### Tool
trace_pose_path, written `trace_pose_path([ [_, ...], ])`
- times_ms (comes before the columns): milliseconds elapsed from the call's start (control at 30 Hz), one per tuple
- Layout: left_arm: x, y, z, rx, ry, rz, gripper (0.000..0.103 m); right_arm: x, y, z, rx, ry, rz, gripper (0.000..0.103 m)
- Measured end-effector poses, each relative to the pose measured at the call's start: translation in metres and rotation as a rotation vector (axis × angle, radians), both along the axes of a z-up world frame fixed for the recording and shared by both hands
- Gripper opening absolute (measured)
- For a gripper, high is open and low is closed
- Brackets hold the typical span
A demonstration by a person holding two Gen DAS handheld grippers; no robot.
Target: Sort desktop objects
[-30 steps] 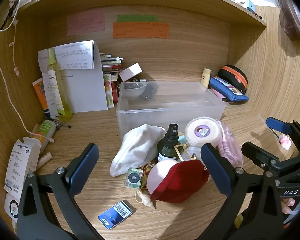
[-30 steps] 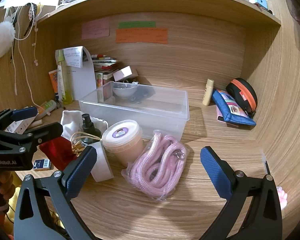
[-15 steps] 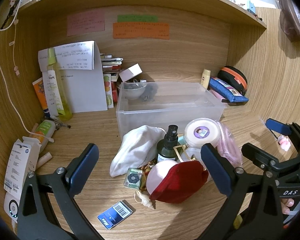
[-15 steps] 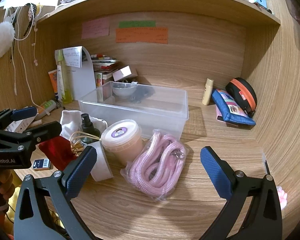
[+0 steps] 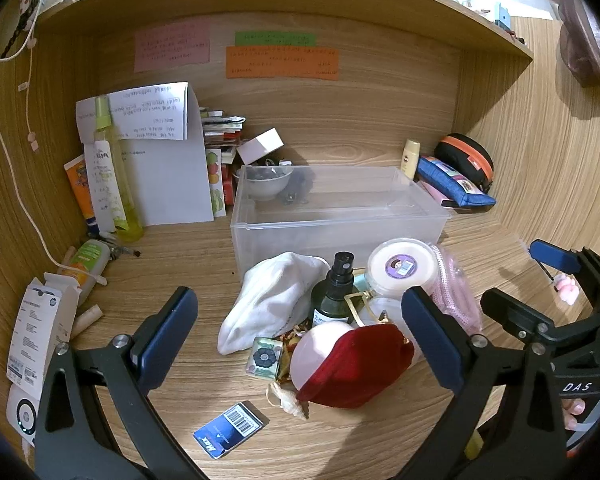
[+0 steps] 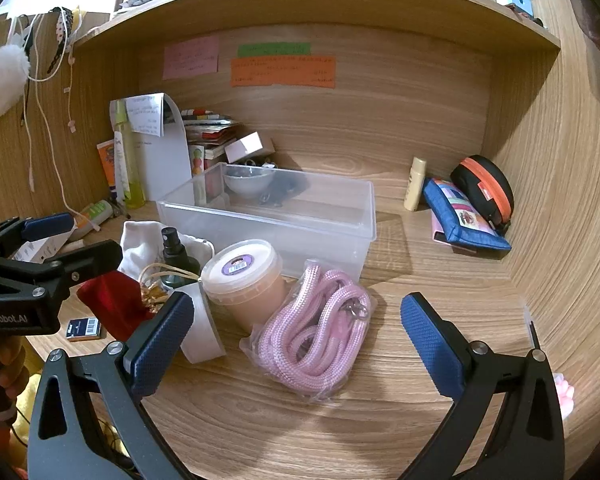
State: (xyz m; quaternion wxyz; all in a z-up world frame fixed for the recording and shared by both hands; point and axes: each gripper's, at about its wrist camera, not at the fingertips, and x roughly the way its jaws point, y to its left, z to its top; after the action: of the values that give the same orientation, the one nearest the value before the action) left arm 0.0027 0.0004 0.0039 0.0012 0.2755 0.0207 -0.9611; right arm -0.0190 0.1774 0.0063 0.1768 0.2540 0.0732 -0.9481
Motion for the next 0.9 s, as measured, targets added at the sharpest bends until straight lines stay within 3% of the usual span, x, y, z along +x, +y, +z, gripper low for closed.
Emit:
trace_pose_path([
  [600, 0.002, -0.015, 0.005, 0.051, 0.032, 0.032, 0.103, 0.0, -0.001, 0.002, 0.002, 0.007, -0.004, 0.103],
  [900, 0.019, -0.03, 0.007, -0.054, 0.044, 0.024, 0.103, -0.004, 0.016, 0.003, -0.013, 0.0, -0.021, 0.103],
])
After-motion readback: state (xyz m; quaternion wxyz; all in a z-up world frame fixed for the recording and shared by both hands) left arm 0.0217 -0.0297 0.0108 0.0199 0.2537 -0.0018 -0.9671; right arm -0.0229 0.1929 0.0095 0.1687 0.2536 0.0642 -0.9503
